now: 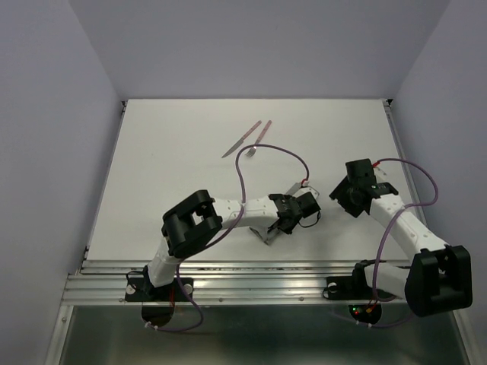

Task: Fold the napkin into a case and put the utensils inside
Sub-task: Pick up the smaller rectangle-folded napkin from the center of the board.

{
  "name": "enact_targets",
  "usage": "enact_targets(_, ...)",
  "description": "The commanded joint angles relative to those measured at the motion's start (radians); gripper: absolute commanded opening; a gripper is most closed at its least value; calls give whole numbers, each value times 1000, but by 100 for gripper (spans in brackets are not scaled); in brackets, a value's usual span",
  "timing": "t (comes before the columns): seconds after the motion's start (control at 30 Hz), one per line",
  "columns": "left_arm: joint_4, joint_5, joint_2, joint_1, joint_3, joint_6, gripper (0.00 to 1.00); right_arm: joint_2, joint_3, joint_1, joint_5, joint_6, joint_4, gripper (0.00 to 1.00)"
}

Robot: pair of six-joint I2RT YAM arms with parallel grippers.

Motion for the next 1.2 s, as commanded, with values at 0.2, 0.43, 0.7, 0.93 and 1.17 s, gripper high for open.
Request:
enact_targets(0.2, -40, -57, 16, -11, 65, 23, 14, 17, 2, -2, -3, -13, 42, 63)
enact_targets(0.43, -56, 19, 16, -8, 100, 70, 0, 17, 0, -2, -7, -19, 45, 63)
enact_targets(0.7, -1, 442, -53, 73, 103, 87, 0, -28, 29, -2, -36, -27, 30, 63)
enact_targets(0.93, 49, 677, -65, 148, 86, 90, 0, -68, 100, -2, -18, -41, -27, 64)
enact_targets(1.17, 119, 873, -82, 187, 60, 78, 0, -109, 146, -2, -7, -33, -59, 63)
